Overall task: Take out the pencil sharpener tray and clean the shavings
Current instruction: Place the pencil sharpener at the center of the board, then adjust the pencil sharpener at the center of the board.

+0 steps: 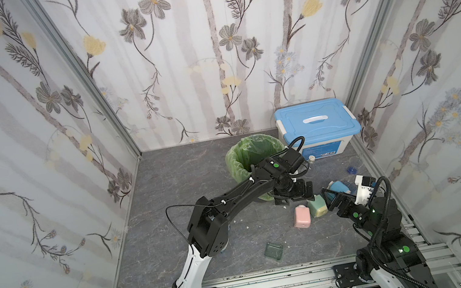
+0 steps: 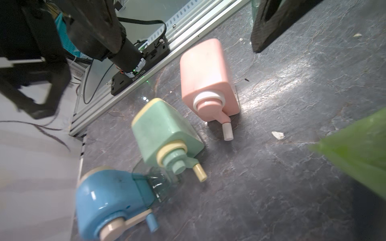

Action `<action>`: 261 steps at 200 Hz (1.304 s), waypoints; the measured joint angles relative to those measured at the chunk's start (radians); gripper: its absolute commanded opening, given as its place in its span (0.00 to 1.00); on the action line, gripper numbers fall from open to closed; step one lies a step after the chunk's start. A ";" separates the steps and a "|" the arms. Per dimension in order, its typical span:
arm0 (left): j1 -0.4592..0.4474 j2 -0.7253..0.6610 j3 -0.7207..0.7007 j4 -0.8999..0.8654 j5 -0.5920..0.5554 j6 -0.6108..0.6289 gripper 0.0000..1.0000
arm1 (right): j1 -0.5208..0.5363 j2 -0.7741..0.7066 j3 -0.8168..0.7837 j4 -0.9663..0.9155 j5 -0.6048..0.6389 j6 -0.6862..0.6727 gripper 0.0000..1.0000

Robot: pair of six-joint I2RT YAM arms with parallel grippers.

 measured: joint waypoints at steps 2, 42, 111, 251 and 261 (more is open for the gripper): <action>0.000 -0.005 0.002 0.001 0.002 0.000 1.00 | 0.000 0.000 0.000 0.000 0.000 0.000 1.00; 0.015 -0.130 0.018 0.018 0.060 0.002 1.00 | 0.000 0.038 -0.011 0.010 -0.043 -0.020 1.00; 0.167 -0.460 -0.190 0.120 0.182 0.055 1.00 | 0.138 0.172 -0.002 0.070 -0.175 -0.107 0.98; 0.889 -1.115 -0.907 0.309 0.109 0.257 1.00 | 0.928 0.884 0.444 -0.026 0.219 -0.328 1.00; 0.904 -1.114 -0.927 0.320 0.124 0.263 1.00 | 0.921 0.891 0.450 -0.028 0.219 -0.315 1.00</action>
